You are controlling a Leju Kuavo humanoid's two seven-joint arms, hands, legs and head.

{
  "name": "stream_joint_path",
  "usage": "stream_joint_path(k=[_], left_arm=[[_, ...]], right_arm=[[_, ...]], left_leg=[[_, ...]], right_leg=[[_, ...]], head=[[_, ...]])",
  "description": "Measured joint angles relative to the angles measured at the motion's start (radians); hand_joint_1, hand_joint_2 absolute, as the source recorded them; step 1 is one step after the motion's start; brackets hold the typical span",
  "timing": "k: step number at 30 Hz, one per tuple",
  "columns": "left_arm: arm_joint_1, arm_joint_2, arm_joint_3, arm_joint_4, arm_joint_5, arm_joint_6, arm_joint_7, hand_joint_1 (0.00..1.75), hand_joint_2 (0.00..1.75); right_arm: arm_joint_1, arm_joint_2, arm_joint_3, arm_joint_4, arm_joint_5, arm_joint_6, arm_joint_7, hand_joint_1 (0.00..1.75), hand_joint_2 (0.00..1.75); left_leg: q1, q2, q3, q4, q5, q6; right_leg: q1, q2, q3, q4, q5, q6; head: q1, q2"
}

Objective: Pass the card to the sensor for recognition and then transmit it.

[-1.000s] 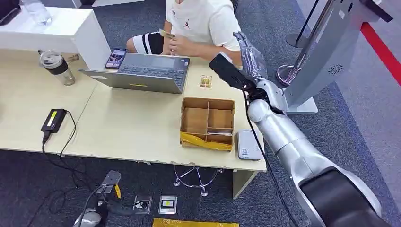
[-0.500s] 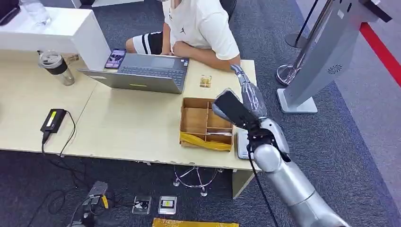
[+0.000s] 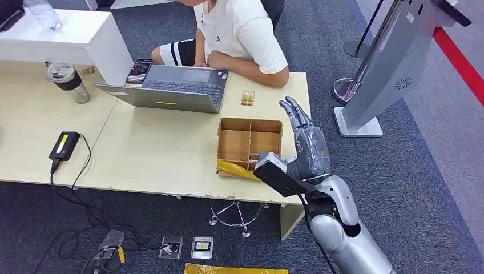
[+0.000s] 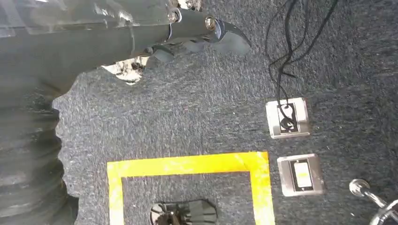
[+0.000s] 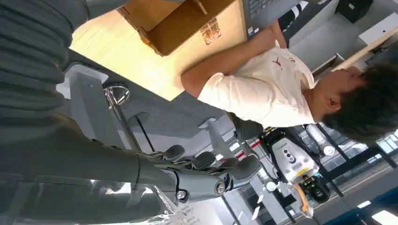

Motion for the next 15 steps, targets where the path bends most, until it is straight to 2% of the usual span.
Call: stream_joint_path(k=[4,7,15], left_arm=[[0.000,0.000,0.000,0.001,-0.003,0.001,0.000,0.00,1.75],[-0.001,-0.001,0.000,0.004,-0.025,0.006,0.000,0.00,1.75],[-0.001,-0.003,0.000,0.006,-0.044,0.006,-0.001,0.00,1.75]], right_arm=[[0.000,0.000,0.004,0.005,0.009,0.001,0.000,0.00,1.75],[-0.003,0.007,0.034,0.056,0.043,0.012,-0.005,0.00,1.75],[-0.025,0.048,0.083,0.214,0.081,-0.019,-0.019,0.00,1.75]], left_leg=[[0.000,0.000,0.000,0.000,0.000,0.000],[0.000,0.000,-0.001,0.000,0.000,0.000],[0.000,0.000,-0.001,0.000,0.000,0.000]], right_leg=[[0.000,0.000,0.000,0.000,0.000,0.000],[0.000,0.000,0.000,0.000,0.000,0.000],[0.000,-0.001,0.000,0.000,0.000,0.000]], head=[[0.000,0.000],[0.000,0.000],[0.000,0.000]])
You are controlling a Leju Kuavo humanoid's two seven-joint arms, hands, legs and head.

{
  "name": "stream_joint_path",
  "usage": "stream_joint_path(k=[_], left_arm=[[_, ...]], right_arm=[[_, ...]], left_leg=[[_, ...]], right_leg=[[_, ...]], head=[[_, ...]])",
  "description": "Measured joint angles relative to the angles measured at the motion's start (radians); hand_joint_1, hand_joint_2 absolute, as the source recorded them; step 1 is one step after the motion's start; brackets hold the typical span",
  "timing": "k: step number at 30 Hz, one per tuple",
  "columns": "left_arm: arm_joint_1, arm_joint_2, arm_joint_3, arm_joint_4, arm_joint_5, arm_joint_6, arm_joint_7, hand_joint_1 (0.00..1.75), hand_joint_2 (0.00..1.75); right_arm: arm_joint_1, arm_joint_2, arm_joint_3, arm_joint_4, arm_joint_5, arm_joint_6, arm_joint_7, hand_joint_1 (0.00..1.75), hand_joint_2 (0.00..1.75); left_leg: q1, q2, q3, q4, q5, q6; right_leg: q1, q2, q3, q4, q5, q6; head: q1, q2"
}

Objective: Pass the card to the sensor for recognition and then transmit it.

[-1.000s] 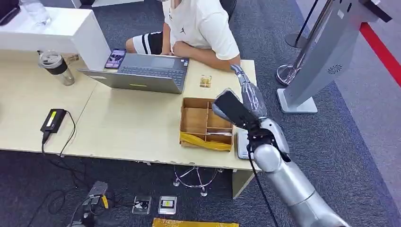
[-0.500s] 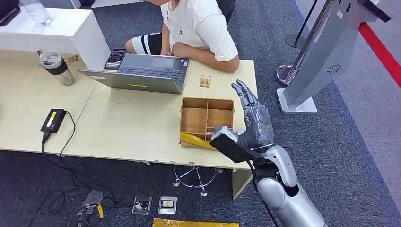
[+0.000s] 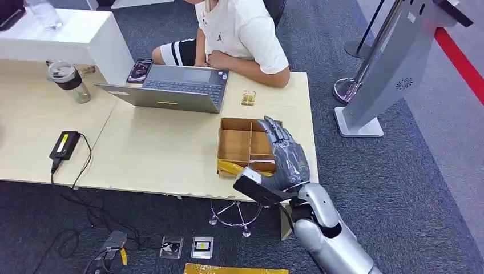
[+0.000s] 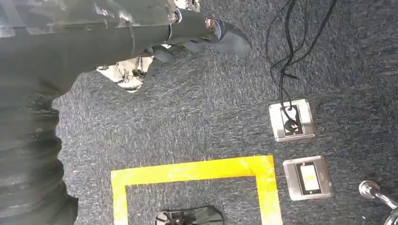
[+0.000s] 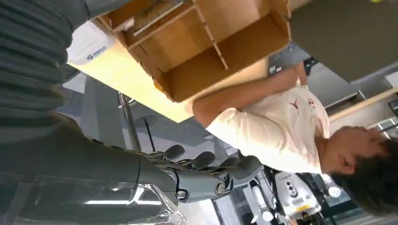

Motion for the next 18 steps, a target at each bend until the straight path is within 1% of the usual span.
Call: stream_joint_path(k=[9,16,18], left_arm=[[0.001,-0.001,0.000,0.001,0.000,0.003,-0.005,0.00,1.75],[0.006,-0.003,0.001,0.003,0.002,0.009,-0.011,0.00,1.75],[0.008,-0.003,0.001,0.005,0.001,0.010,-0.012,0.00,1.75]], right_arm=[[-0.046,0.041,0.029,0.152,0.021,0.000,0.003,0.00,1.75],[-0.064,0.055,0.032,0.214,0.031,-0.018,0.020,0.00,1.75],[-0.066,0.055,0.034,0.225,0.032,-0.022,0.027,0.03,1.75]], left_leg=[[0.000,0.000,0.000,0.000,0.000,0.000],[0.000,0.000,0.000,0.000,0.000,0.000],[0.000,0.000,0.000,0.000,0.000,0.000]], right_leg=[[0.000,0.000,0.000,0.000,0.000,0.000],[0.000,0.000,0.000,0.000,0.000,0.000],[0.000,0.000,0.000,0.000,0.000,0.000]], head=[[0.000,0.000],[0.000,0.000],[0.000,0.000]])
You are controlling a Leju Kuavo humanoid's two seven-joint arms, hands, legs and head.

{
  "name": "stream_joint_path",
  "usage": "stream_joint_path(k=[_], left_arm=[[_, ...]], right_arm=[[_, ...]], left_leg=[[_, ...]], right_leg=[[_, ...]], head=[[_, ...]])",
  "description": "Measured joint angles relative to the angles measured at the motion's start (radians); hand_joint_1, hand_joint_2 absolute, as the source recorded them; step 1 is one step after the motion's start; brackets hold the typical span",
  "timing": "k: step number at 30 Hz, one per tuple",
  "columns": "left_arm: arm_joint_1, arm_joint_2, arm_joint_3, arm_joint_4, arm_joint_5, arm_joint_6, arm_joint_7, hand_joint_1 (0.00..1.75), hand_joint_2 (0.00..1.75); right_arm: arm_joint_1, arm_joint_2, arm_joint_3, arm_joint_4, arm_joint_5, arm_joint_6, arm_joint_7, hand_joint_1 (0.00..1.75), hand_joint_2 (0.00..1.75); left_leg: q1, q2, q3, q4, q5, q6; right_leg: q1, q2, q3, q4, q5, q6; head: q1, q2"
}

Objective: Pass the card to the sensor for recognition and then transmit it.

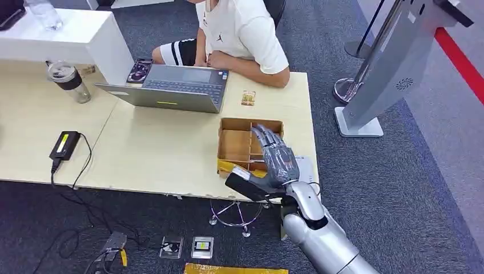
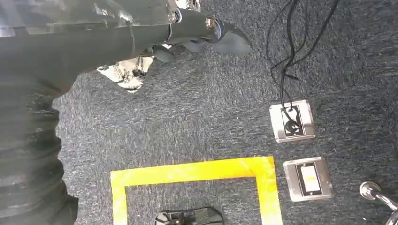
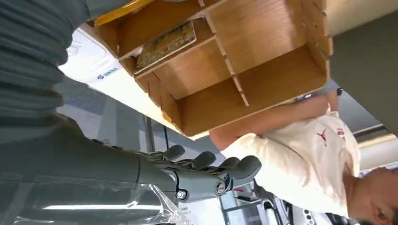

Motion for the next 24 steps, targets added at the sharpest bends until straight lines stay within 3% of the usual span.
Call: stream_joint_path(k=[7,12,22,24], left_arm=[[0.005,-0.001,0.002,0.005,-0.008,-0.004,-0.008,0.00,1.75],[0.007,-0.001,0.002,0.006,-0.010,-0.005,-0.010,0.00,1.75],[0.007,-0.002,0.003,0.006,-0.017,-0.009,-0.010,0.00,1.75],[0.007,-0.002,0.008,0.006,-0.017,-0.009,-0.010,0.00,1.75]], right_arm=[[-0.010,-0.002,0.000,0.029,-0.002,-0.015,0.034,0.12,1.75],[-0.024,-0.007,-0.008,0.048,-0.022,-0.032,0.035,0.37,1.75],[-0.039,-0.017,-0.015,0.090,-0.035,-0.045,0.031,0.37,1.75],[-0.039,-0.018,-0.016,0.096,-0.035,-0.045,0.031,0.47,1.75]], left_leg=[[0.000,0.000,0.000,0.000,0.000,0.000],[0.000,0.000,0.000,0.000,0.000,0.000],[0.000,0.000,0.000,0.000,0.000,0.000],[0.000,0.000,0.000,0.000,0.000,0.000]], right_leg=[[0.000,0.000,0.000,0.000,0.000,0.000],[0.000,0.000,0.000,0.000,0.000,0.000],[0.000,0.000,0.000,0.000,0.000,0.000],[0.000,0.000,0.000,0.000,0.000,0.000]], head=[[0.000,0.000],[0.000,0.000],[0.000,0.000],[0.000,0.000]])
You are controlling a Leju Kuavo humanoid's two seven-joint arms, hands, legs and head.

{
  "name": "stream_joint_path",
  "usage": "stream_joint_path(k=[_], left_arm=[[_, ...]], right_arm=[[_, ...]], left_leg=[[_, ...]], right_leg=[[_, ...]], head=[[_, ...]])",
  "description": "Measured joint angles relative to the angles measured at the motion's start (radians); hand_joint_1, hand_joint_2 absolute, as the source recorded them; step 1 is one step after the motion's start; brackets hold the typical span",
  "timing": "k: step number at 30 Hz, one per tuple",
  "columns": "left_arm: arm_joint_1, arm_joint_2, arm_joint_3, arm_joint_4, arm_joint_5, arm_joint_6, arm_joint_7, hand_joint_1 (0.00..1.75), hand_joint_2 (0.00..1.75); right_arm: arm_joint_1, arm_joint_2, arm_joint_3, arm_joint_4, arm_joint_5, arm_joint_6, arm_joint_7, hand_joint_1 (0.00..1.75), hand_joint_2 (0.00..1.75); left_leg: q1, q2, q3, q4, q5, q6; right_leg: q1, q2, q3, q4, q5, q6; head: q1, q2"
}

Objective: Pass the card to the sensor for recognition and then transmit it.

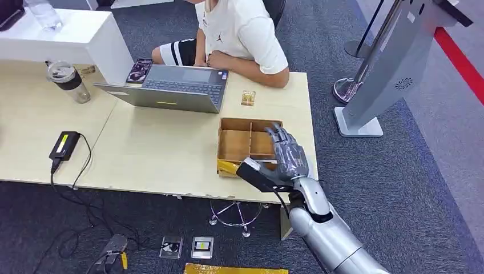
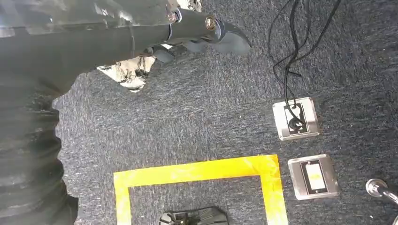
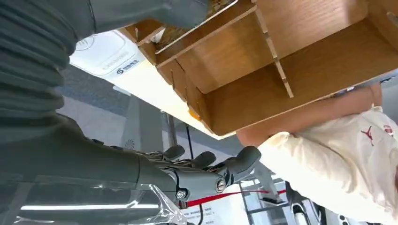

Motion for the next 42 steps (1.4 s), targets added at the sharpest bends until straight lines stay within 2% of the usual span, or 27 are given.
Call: stream_joint_path(k=[1,3,9,13,16,19,20,21,23,26,28,32,34,35,36,39,42], left_arm=[[0.000,0.000,0.002,0.000,0.000,0.000,0.000,0.00,1.75],[0.000,0.000,0.006,0.000,0.000,0.000,0.000,0.00,1.75],[0.000,0.000,0.009,0.000,-0.002,-0.010,0.000,0.00,1.75],[0.000,0.000,0.010,0.000,-0.002,-0.012,0.000,0.00,1.75],[0.000,0.000,0.011,0.000,-0.002,-0.015,0.000,0.00,1.75],[0.000,0.000,0.012,0.000,0.002,-0.016,0.000,0.00,1.75],[0.000,0.000,0.013,0.000,0.007,-0.017,0.000,0.00,1.75],[0.000,0.000,0.016,0.000,0.010,-0.017,0.000,0.00,1.75],[0.002,0.000,0.019,0.000,0.016,-0.018,-0.002,0.00,1.75],[0.008,0.000,0.030,0.002,0.025,-0.019,-0.011,0.00,1.75],[0.012,0.000,0.034,0.003,0.029,-0.019,-0.017,0.00,1.75],[0.019,0.000,0.043,0.005,0.037,-0.018,-0.022,0.00,1.75],[0.020,0.000,0.044,0.005,0.037,-0.016,-0.024,0.00,1.75],[0.020,0.000,0.047,0.005,0.038,-0.016,-0.024,0.00,1.75],[0.021,0.000,0.051,0.006,0.038,-0.016,-0.024,0.00,1.75],[0.021,0.000,0.059,0.006,0.039,-0.015,-0.024,0.00,1.75],[0.022,0.000,0.061,0.008,0.038,-0.015,-0.024,0.00,1.75]], right_arm=[[0.000,0.000,0.000,0.003,0.000,0.000,0.000,0.58,1.75],[0.000,-0.001,0.000,0.008,0.000,-0.001,0.000,0.66,1.75],[-0.002,-0.001,0.000,0.026,0.000,-0.005,-0.003,0.44,1.75],[-0.002,-0.001,0.000,0.037,-0.002,-0.010,-0.012,0.58,1.75],[-0.005,-0.001,0.001,0.046,-0.013,-0.023,-0.032,0.77,1.75],[-0.005,-0.001,0.002,0.057,-0.019,-0.031,-0.043,0.80,1.75],[-0.005,-0.001,0.002,0.060,-0.024,-0.031,-0.047,0.86,1.75],[-0.005,-0.001,0.003,0.064,-0.027,-0.031,-0.050,0.98,1.75],[-0.004,-0.001,0.006,0.070,-0.031,-0.032,-0.048,1.03,1.75],[0.003,0.007,0.010,0.079,-0.026,-0.037,-0.033,1.03,1.75],[0.009,0.015,0.013,0.086,-0.021,-0.038,-0.029,0.96,1.75],[0.011,0.027,0.025,0.099,-0.016,-0.038,-0.026,0.99,1.75],[0.011,0.034,0.027,0.106,-0.014,-0.038,-0.025,1.15,1.75],[0.011,0.036,0.027,0.108,-0.013,-0.038,-0.024,1.15,1.75],[0.011,0.039,0.028,0.112,-0.013,-0.038,-0.024,1.31,1.75],[0.011,0.044,0.030,0.121,-0.012,-0.040,-0.024,1.55,1.75],[0.005,0.046,0.034,0.128,-0.011,-0.042,-0.023,1.57,1.75]], left_leg=[[0.000,0.000,0.000,0.000,0.000,0.000],[0.000,0.000,0.000,0.000,0.000,0.000],[0.000,0.000,0.000,0.000,0.000,0.000],[0.000,0.000,0.000,0.000,0.000,0.000],[0.000,0.000,0.000,0.000,0.000,0.000],[0.000,0.000,0.000,0.000,0.000,0.000],[0.000,0.000,0.000,0.000,0.000,0.000],[0.000,0.000,0.000,0.000,0.000,0.000],[0.000,0.000,0.000,0.000,0.000,0.000],[0.000,0.000,0.000,0.000,0.000,0.000],[0.000,0.000,0.000,0.000,0.000,0.000],[0.000,0.000,0.000,0.000,0.000,0.000],[0.000,0.000,0.000,0.000,0.000,0.000],[0.000,0.000,0.000,0.000,0.000,0.000],[0.000,0.000,0.000,0.000,0.000,0.000],[0.000,0.000,0.000,0.000,0.000,0.000],[0.000,0.000,0.000,0.000,0.000,0.000]], right_leg=[[0.000,0.000,0.000,0.000,0.000,0.000],[0.000,0.000,0.000,0.000,0.000,0.000],[0.000,0.000,0.000,0.000,0.000,0.000],[0.000,0.000,0.000,0.000,0.000,0.000],[0.000,0.000,0.000,0.000,0.000,0.000],[0.000,0.000,0.000,0.000,0.000,0.000],[0.000,0.000,0.000,0.000,0.000,0.000],[0.000,0.000,0.000,0.000,0.000,0.000],[0.000,0.000,0.000,0.000,0.000,0.000],[0.000,0.000,0.000,0.000,0.000,0.000],[0.000,0.000,0.000,0.000,0.000,0.000],[0.000,0.000,0.000,0.000,0.000,0.000],[0.000,0.000,0.000,0.000,0.000,0.000],[0.000,0.000,0.000,0.000,0.000,0.000],[0.000,0.000,0.000,0.000,0.000,0.000],[0.000,0.000,0.000,0.000,0.000,0.000],[0.000,0.000,0.000,0.000,0.000,0.000]], head=[[0.000,0.000],[0.000,0.000],[0.000,0.000],[0.000,0.000],[0.000,0.000],[0.000,0.000],[0.000,0.000],[0.000,0.000],[0.000,0.000],[0.000,0.000],[0.000,0.000],[0.000,0.000],[0.000,0.000],[0.000,0.000],[0.000,0.000],[0.000,0.000],[0.000,0.000]])
